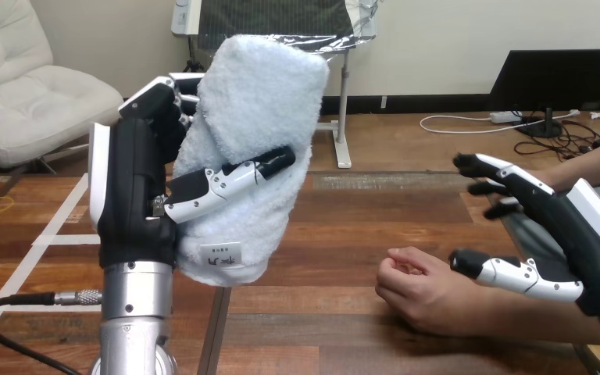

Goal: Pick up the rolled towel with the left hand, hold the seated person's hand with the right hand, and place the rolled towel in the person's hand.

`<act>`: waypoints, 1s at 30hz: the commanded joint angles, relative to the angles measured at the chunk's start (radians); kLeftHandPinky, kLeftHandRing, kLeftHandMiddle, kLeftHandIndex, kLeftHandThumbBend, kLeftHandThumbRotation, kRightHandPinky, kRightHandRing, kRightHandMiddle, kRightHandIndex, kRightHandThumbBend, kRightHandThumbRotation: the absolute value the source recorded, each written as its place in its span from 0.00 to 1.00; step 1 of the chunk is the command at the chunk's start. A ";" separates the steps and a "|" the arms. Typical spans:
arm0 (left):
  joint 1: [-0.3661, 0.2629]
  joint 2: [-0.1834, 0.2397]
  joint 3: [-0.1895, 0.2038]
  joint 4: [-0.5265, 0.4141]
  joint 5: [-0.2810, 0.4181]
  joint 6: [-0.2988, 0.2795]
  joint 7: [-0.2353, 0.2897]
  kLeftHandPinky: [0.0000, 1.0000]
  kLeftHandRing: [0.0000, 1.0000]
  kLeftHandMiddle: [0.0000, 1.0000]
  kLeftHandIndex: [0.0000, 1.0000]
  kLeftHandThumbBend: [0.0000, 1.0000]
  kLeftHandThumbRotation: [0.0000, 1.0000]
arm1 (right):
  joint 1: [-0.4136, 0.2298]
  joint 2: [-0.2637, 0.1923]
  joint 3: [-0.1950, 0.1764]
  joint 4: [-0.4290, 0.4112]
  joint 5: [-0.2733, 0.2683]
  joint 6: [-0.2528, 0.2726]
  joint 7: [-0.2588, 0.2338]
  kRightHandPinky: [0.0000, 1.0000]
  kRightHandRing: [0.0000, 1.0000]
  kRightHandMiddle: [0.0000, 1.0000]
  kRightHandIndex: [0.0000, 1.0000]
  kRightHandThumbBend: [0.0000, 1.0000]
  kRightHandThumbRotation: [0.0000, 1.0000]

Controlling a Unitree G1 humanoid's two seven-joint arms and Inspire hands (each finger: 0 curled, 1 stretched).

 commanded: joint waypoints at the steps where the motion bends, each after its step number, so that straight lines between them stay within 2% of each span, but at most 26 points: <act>1: -0.026 -0.016 -0.013 -0.048 -0.021 -0.043 -0.006 0.17 0.23 0.29 0.37 0.55 0.00 | -0.072 -0.057 -0.020 0.010 -0.016 0.030 0.016 0.70 0.85 0.90 0.89 0.94 0.63; 7: -0.022 -0.011 -0.012 -0.043 -0.013 -0.067 -0.013 0.16 0.22 0.28 0.37 0.52 0.00 | -0.085 -0.098 -0.019 0.045 -0.021 0.019 0.041 0.70 0.87 0.90 0.89 0.93 0.57; 10: -0.019 -0.011 -0.012 -0.048 -0.011 -0.061 -0.016 0.16 0.22 0.28 0.37 0.52 0.00 | -0.097 -0.124 -0.013 0.080 -0.030 -0.017 0.051 0.71 0.86 0.88 0.88 0.92 0.55; 19: -0.009 -0.014 -0.011 -0.064 -0.008 -0.033 -0.021 0.16 0.22 0.29 0.37 0.51 0.00 | -0.119 -0.173 -0.001 0.148 -0.028 -0.041 0.093 0.75 0.84 0.85 0.84 0.93 0.45; 23: -0.009 -0.014 -0.011 -0.062 -0.002 -0.035 -0.018 0.16 0.22 0.28 0.37 0.52 0.00 | -0.130 -0.194 0.004 0.171 -0.027 -0.032 0.121 0.77 0.83 0.84 0.83 0.95 0.40; 27: -0.009 -0.013 -0.010 -0.057 -0.005 -0.040 -0.019 0.16 0.22 0.28 0.36 0.52 0.00 | -0.138 -0.219 0.012 0.187 -0.047 -0.011 0.145 0.79 0.84 0.85 0.84 0.96 0.40; 30: -0.009 -0.013 -0.010 -0.057 -0.010 -0.040 -0.021 0.16 0.22 0.28 0.36 0.52 0.00 | -0.145 -0.227 0.014 0.202 -0.055 -0.015 0.152 0.79 0.84 0.85 0.84 0.98 0.38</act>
